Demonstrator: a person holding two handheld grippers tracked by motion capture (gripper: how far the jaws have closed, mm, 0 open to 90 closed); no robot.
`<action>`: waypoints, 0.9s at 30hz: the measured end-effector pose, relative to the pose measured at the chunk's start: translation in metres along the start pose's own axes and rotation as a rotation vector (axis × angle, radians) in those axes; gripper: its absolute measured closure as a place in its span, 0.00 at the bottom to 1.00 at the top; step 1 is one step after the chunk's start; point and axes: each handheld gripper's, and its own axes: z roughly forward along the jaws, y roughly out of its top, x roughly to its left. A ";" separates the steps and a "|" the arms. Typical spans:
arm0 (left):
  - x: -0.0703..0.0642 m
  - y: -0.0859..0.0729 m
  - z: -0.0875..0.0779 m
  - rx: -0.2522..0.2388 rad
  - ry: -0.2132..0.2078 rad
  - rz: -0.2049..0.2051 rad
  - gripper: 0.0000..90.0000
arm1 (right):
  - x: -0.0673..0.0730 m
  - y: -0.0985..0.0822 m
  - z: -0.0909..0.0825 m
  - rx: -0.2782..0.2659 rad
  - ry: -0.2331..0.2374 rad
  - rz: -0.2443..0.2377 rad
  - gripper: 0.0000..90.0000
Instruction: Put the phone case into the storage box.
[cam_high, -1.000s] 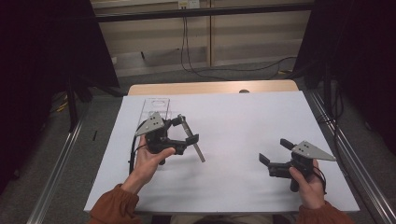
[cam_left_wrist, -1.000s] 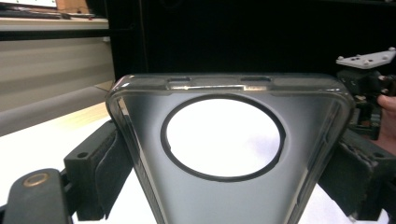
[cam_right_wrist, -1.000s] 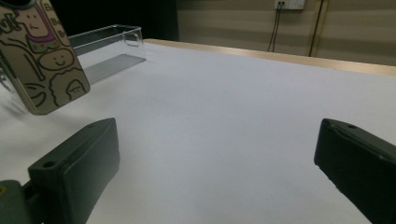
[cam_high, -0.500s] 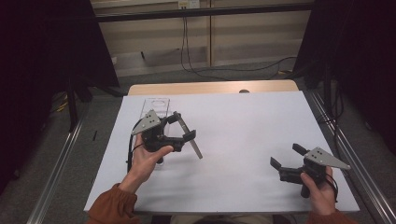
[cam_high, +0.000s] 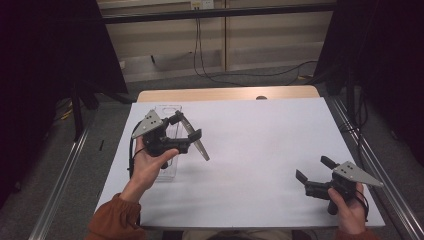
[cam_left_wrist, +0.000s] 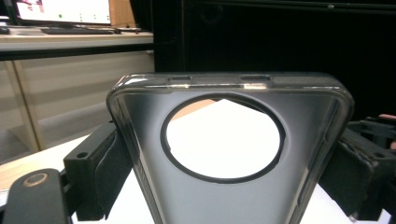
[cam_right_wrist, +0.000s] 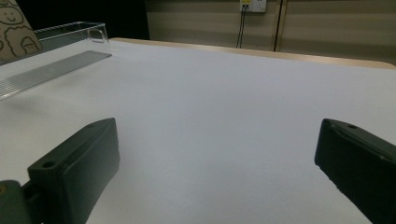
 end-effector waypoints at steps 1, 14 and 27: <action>0.001 0.001 0.000 -0.005 0.018 0.004 0.13 | 0.000 0.000 0.000 0.000 0.000 0.000 0.00; 0.021 0.012 -0.008 -0.013 0.115 0.001 0.13 | 0.002 -0.002 0.002 -0.031 0.030 -0.008 0.00; 0.037 0.026 -0.015 -0.011 0.175 0.008 0.13 | 0.001 -0.002 0.001 -0.024 0.024 -0.005 0.00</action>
